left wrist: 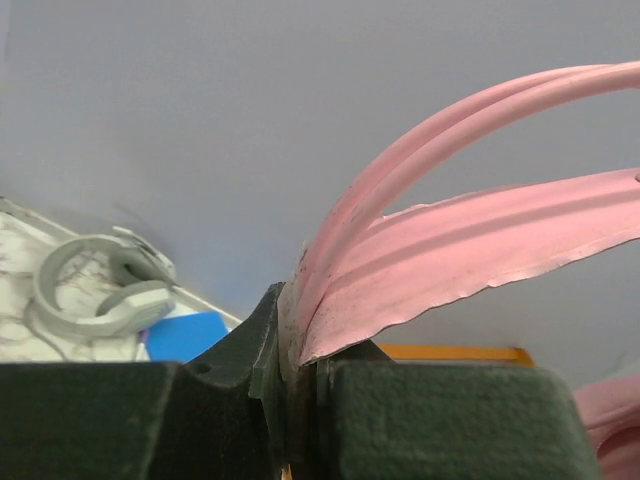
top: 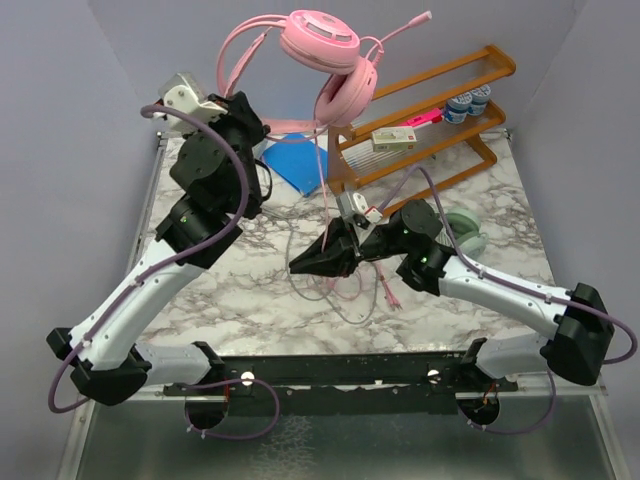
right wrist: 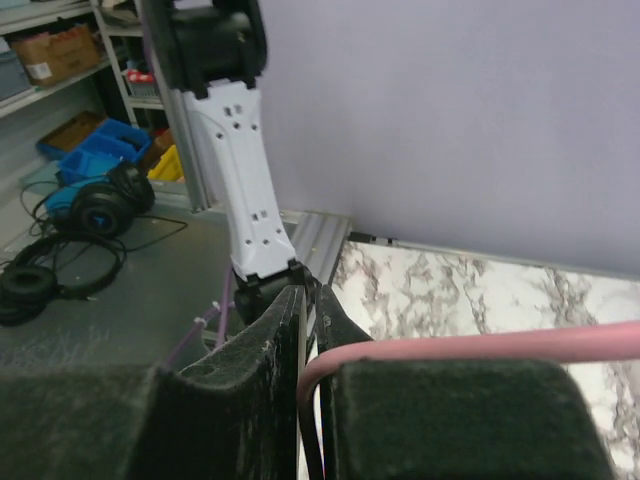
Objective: Wrap the headphones
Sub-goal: Wrap the headphones cable around the headphones.
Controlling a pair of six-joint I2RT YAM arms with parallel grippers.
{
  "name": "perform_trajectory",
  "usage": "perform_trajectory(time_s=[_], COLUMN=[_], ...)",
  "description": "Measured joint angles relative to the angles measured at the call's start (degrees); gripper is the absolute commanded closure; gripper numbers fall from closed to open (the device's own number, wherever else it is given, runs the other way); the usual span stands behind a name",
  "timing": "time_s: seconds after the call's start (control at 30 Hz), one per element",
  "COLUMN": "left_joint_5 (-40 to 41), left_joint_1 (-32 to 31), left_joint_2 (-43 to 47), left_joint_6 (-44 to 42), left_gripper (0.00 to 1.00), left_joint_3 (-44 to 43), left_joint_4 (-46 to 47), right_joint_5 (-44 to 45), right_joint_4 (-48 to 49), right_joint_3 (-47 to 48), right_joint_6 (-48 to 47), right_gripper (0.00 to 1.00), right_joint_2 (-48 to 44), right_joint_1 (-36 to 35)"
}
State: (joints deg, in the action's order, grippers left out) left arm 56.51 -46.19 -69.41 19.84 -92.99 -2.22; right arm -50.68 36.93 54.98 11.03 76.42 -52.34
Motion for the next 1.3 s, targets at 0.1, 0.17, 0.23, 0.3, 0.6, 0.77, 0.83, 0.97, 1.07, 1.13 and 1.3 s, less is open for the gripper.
perform_trajectory(time_s=[0.1, 0.17, 0.23, 0.3, 0.6, 0.77, 0.83, 0.97, 1.07, 1.13, 1.3], left_joint_5=[2.29, 2.56, 2.58, 2.58, -1.22, -6.8, -9.4, -12.37, -12.85, -12.76, -12.02], left_joint_1=[0.81, 2.32, 4.02, 6.14, 10.88, 11.47, 11.47, 11.54, 11.58, 11.61, 11.61], left_joint_2=[-2.05, -3.06, -3.78, -4.57, -5.18, -3.54, -2.4, 1.44, 5.81, 8.26, 11.32], left_joint_6=[-2.75, -3.15, -2.93, -2.58, -0.37, -3.54, -5.73, -10.82, -15.26, -19.1, -29.49], left_gripper=[1.0, 1.0, 1.0, 1.0, 1.0, 1.0, 1.0, 1.0, 1.0, 1.0, 1.0], left_joint_3=[1.09, 2.34, 3.48, 4.68, 14.47, 22.12, 23.56, 25.46, 27.28, 27.58, 28.37], left_joint_4=[1.31, 1.62, 1.29, 0.61, 1.36, 5.11, 4.76, 3.15, 1.81, 0.2, -3.02], right_joint_5=[0.37, 0.9, 1.73, 2.25, 6.36, 12.26, 15.21, 20.65, 23.76, 25.99, 29.9], right_joint_4=[-2.38, -4.57, -7.06, -9.35, -18.53, -24.83, -26.75, -31.5, -35.8, -39.5, -45.92], right_joint_3=[1.81, 3.23, 4.68, 6.16, 16.72, 24.57, 27.26, 32.65, 37.16, 40.79, 44.35], right_joint_6=[0.0, 0.02, 0.04, 0.11, 1.51, 1.62, 1.57, 0.92, -0.76, -2.4, -5.09], right_gripper=[0.82, 0.82, 0.82, 0.83, 0.83, 0.86, 0.86, 0.88, 0.91, 0.92, 0.92], right_joint_2=[-2.05, -2.97, -3.78, -4.39, -4.92, -4.92, -4.92, -4.63, -3.54, -2.27, -0.87], right_joint_1=[-1.73, -2.14, -2.38, -2.34, -2.23, -2.23, -2.23, -2.25, -2.25, -2.25, -1.42])
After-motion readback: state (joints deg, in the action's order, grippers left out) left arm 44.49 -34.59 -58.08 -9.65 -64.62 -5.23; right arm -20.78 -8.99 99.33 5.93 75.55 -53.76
